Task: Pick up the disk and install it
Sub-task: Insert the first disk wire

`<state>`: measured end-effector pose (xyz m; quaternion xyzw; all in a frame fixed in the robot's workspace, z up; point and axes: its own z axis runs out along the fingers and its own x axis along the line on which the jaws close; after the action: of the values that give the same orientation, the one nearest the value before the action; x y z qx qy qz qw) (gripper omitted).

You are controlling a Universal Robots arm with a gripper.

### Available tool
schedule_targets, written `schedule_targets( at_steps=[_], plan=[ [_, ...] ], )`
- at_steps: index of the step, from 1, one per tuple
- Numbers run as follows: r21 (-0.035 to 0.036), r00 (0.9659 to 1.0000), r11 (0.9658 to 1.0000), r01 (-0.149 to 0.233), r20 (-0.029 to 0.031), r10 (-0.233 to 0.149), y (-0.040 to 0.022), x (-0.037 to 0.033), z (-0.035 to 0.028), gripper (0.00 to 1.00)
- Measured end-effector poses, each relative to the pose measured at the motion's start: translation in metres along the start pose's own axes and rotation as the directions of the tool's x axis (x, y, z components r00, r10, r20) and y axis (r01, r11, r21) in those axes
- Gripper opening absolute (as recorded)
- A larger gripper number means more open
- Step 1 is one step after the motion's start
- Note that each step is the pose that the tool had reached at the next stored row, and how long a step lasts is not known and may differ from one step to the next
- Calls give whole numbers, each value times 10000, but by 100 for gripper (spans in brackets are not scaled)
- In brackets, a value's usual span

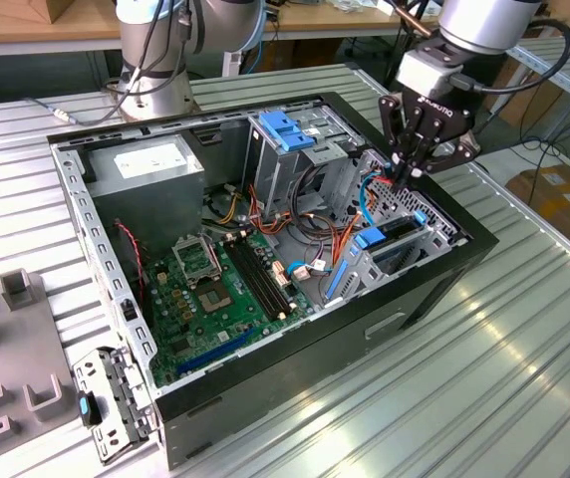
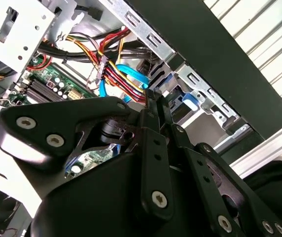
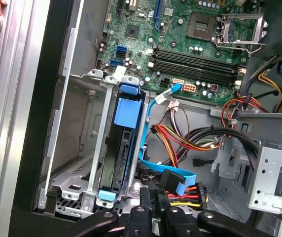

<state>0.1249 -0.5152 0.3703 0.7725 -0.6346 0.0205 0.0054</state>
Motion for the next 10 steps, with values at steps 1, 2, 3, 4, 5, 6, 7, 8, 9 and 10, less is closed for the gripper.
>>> schedule_targets(
  at_steps=[1,2,3,4,5,6,7,8,9,10],
  plan=[
    [-4,9999,9999,-116,-2,116,7,-1,1,17],
    [-8,9998,9998,-206,-4,206,12,-2,1,17],
    [-11,9996,9996,-276,-5,276,15,-3,2,17],
    [-15,9993,9993,-379,-7,379,19,-4,2,17],
    [-18,9989,9989,-462,-9,462,24,-5,3,17],
    [-19,9987,9987,-508,-10,508,26,-5,3,17],
    [-24,9982,9982,-602,-12,602,27,-5,4,17],
    [-26,9976,9976,-687,-14,687,27,-6,5,17],
    [-32,9965,9965,-834,-19,834,27,-6,7,17],
    [-40,9945,9945,-1044,-22,1044,28,-3,12,17]
  ],
)
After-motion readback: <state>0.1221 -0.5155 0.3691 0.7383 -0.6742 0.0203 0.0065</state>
